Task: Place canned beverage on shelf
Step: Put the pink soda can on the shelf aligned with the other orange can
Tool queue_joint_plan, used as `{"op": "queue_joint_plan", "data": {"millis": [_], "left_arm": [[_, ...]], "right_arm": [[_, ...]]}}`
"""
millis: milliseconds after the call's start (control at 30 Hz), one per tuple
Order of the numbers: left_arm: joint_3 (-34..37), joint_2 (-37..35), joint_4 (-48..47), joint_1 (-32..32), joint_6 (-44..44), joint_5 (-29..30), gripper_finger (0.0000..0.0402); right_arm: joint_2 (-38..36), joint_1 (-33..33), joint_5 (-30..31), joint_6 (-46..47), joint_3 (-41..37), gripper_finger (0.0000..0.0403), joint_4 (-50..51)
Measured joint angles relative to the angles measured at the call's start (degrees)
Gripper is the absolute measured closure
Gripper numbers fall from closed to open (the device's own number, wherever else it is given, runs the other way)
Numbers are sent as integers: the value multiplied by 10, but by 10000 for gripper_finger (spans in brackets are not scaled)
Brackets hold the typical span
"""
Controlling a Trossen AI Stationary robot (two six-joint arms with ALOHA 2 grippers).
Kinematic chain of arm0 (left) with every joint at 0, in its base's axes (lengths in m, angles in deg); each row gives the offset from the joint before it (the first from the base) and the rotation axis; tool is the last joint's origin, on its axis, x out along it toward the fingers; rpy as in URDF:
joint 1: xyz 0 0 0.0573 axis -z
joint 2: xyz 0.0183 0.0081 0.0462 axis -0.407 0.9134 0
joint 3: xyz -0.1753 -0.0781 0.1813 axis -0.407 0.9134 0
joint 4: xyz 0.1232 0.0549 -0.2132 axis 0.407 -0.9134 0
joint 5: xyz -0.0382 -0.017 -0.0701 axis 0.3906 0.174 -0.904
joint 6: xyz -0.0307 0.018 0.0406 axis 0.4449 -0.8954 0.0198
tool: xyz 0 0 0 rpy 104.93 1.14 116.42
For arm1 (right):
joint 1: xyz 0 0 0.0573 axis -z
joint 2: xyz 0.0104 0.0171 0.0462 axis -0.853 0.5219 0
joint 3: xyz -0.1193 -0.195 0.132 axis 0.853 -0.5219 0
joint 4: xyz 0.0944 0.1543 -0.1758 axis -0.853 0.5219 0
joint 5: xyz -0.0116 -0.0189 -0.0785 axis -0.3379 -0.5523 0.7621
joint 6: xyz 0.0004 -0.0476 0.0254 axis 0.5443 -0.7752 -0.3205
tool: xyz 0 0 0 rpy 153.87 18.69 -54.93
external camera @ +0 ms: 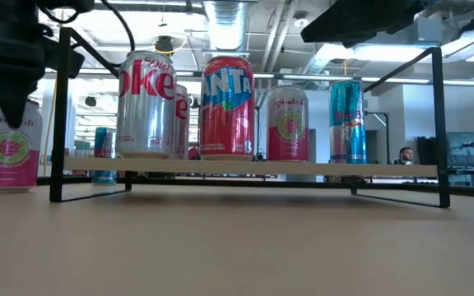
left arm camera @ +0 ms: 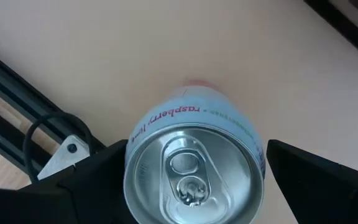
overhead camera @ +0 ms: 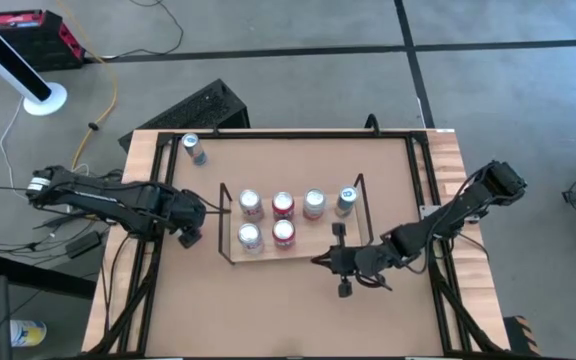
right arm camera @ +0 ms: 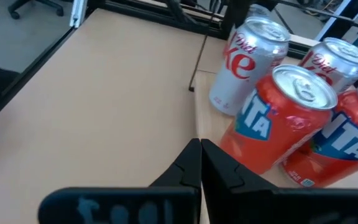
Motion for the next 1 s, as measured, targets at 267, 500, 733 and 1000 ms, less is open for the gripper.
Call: {"op": "queue_joint_plan", "data": {"millis": [267, 500, 733, 1000], "left_arm": [[-1, -1, -4, -2, -10, -7, 40], [-60, -1, -45, -2, -10, 16, 40], [-48, 1, -42, -2, -5, 13, 40], [-32, 1, -40, -2, 2, 10, 40]], "right_arm": [[0, 1, 0, 0, 0, 376, -1], [0, 1, 0, 1, 0, 376, -1], [0, 0, 0, 2, 0, 376, 3], [0, 0, 0, 7, 0, 376, 3]]}}
